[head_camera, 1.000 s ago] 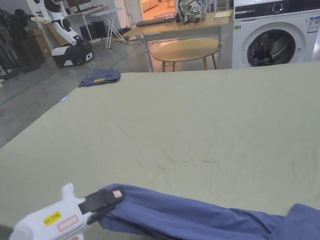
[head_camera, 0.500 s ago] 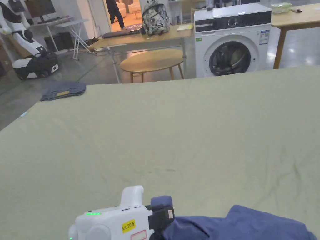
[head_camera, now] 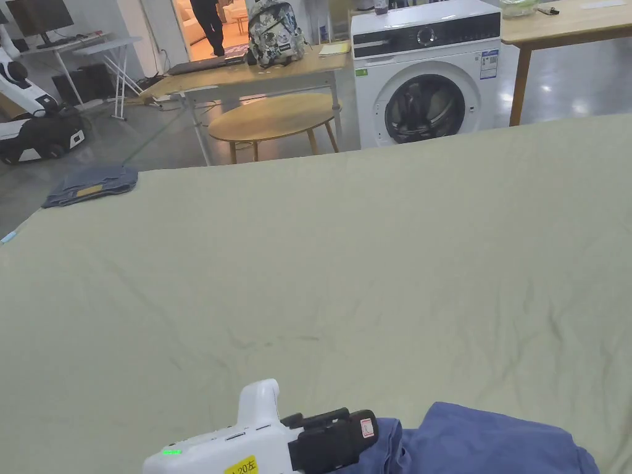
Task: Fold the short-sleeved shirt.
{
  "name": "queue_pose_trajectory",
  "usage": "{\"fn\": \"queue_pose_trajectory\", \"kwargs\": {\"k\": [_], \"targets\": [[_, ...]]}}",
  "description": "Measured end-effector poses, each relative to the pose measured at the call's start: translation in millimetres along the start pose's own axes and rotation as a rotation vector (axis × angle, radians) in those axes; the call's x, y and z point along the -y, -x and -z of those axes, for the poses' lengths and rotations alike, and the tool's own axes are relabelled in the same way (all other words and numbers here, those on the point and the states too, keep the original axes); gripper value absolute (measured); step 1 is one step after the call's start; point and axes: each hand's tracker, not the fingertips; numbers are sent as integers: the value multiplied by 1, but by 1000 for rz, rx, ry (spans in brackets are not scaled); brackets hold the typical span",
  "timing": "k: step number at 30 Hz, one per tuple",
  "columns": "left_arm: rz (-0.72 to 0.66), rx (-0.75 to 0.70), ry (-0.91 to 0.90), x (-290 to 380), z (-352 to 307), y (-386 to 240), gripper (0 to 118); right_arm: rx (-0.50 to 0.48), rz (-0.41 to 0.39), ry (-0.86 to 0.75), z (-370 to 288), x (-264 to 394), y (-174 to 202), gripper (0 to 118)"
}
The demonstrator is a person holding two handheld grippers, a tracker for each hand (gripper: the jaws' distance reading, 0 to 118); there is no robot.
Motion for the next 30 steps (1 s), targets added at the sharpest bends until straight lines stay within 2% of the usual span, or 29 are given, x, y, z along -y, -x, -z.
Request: {"fn": "queue_pose_trajectory", "kwargs": {"k": [1, 2, 4, 6, 8, 14, 19, 22, 23, 24, 25, 30], "targets": [[-41, 33, 15, 5, 9, 10, 0, -1, -2, 3, 1, 0, 1, 0], [-25, 21, 39, 11, 22, 16, 0, -3, -5, 6, 1, 0, 2, 0], [29, -120, 121, 25, 52, 21, 0, 8, -16, 17, 2, 0, 4, 0], [85, -164, 265, 42, 80, 22, 0, 19, -30, 21, 1, 1, 7, 0], [52, -129, 165, 37, 71, 19, 0, 12, -38, 27, 1, 1, 7, 0], [-37, -99, 193, 28, 68, 27, 0, 6, -19, 55, 11, 2, 10, 0], [72, -145, 171, 32, 67, 17, 3, -6, -36, 69, 17, 0, 21, 0], [146, -175, 46, 26, 32, -10, 49, -8, -69, 77, 20, -4, 28, 0], [151, -152, -29, 23, 9, -11, 72, -20, -81, 85, 21, -5, 29, 0], [132, -109, -80, 19, -12, -8, 88, -31, -89, 90, 23, -5, 27, 0], [92, -80, -115, 16, -34, -1, 93, -35, -97, 93, 25, -5, 28, 0], [-156, -46, -211, -8, -109, 66, 93, -38, -114, 118, 31, 1, 28, 0]]}}
